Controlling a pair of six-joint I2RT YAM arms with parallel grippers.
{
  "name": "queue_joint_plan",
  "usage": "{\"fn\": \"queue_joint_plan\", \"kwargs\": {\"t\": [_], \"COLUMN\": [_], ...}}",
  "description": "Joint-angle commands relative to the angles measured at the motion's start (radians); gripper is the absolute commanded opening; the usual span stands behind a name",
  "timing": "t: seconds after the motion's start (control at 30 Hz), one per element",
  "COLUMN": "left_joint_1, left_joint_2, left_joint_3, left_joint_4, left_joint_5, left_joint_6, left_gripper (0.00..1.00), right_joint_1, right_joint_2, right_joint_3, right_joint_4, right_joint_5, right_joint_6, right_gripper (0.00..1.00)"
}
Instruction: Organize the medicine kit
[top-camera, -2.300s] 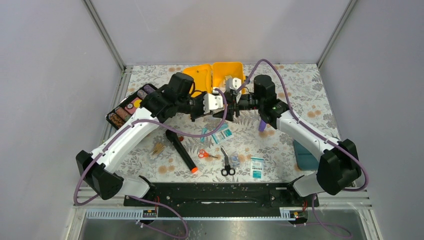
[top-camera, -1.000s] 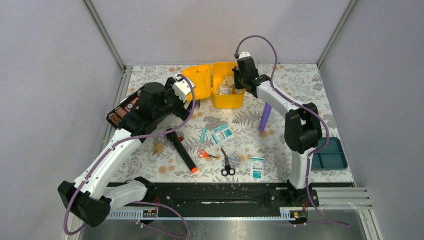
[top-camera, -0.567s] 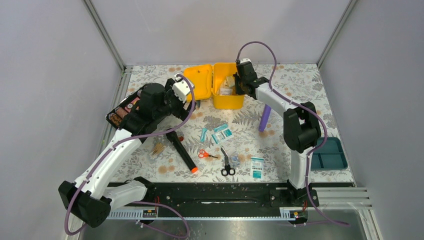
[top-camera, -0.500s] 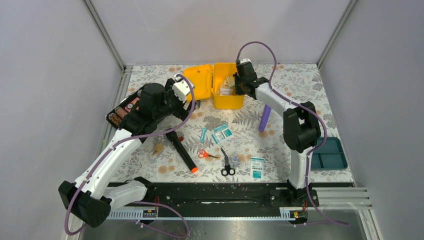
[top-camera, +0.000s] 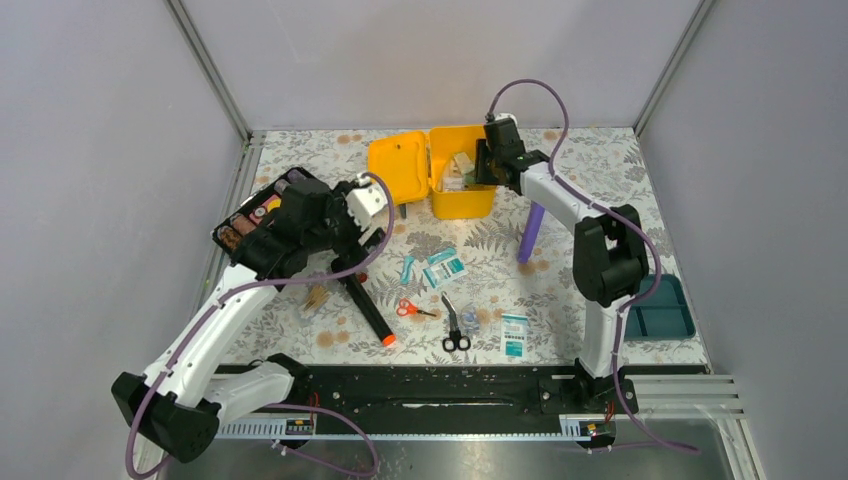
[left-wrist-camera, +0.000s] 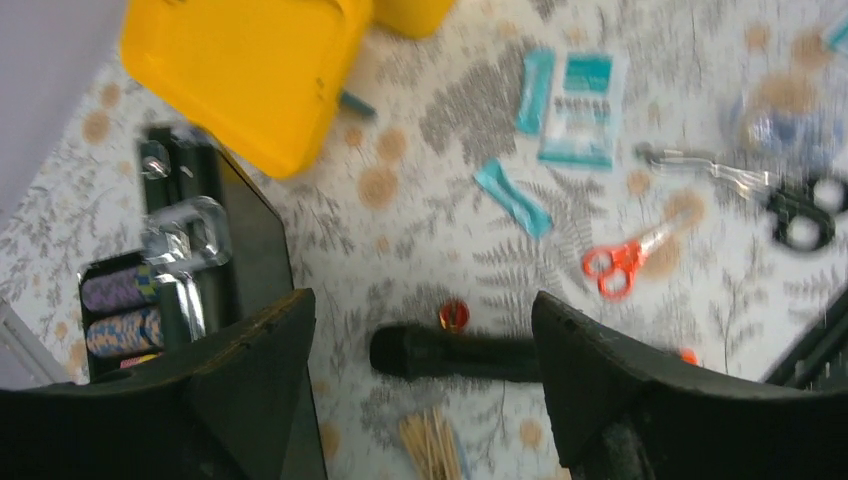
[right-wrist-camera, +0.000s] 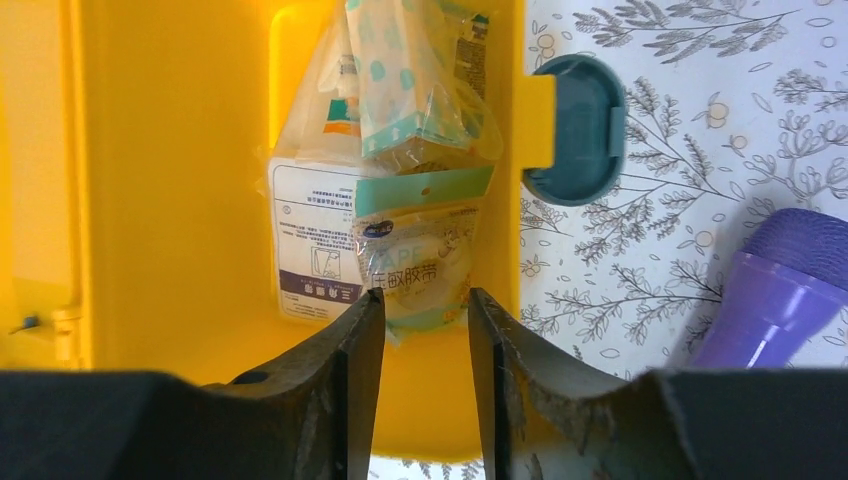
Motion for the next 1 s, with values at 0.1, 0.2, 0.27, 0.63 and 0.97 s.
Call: {"fn": "queue_joint_plan", "kwargs": {"t": [0.1,0.2,0.27,0.63,0.97], "left_joint_1": [-0.004,-0.020,-0.038,-0.190,-0.201], "left_joint_2": [-0.140,-0.179,-0.180,0.020,0.211], "left_joint_3": [-0.091,-0.169,-0.209,-0.344,-0.398], "left_joint_4": [-0.339,-0.354,-0.354,-0.171,-0.220], "left_joint_5": [-0.006,-0.055,-0.066,-0.645,-0.743], "left_joint_6": [0.317,0.356,0.369,-0.057,-0.185], "left_gripper": [0.72,0.68,0.68,0.55,0.44], "right_joint_1": [-0.032,-0.032,-0.032,-0.033,-0.033], "right_joint_2": [-0.208,-0.259,-0.280,-0.315,-0.333], "right_joint_3": [-0.021,-0.044,-0.055,-0.086,-0.113], "right_joint_4": [-0.015,-0.014,-0.009,-0.002,0.009], "right_joint_5": [-0.044,-0.062,-0.072,-0.063,-0.049], "right_joint_6": [0.076,0.079,0.079,0.065,0.051], "right_gripper": [0.44,0.44,0.44,0.45,0.45]}}
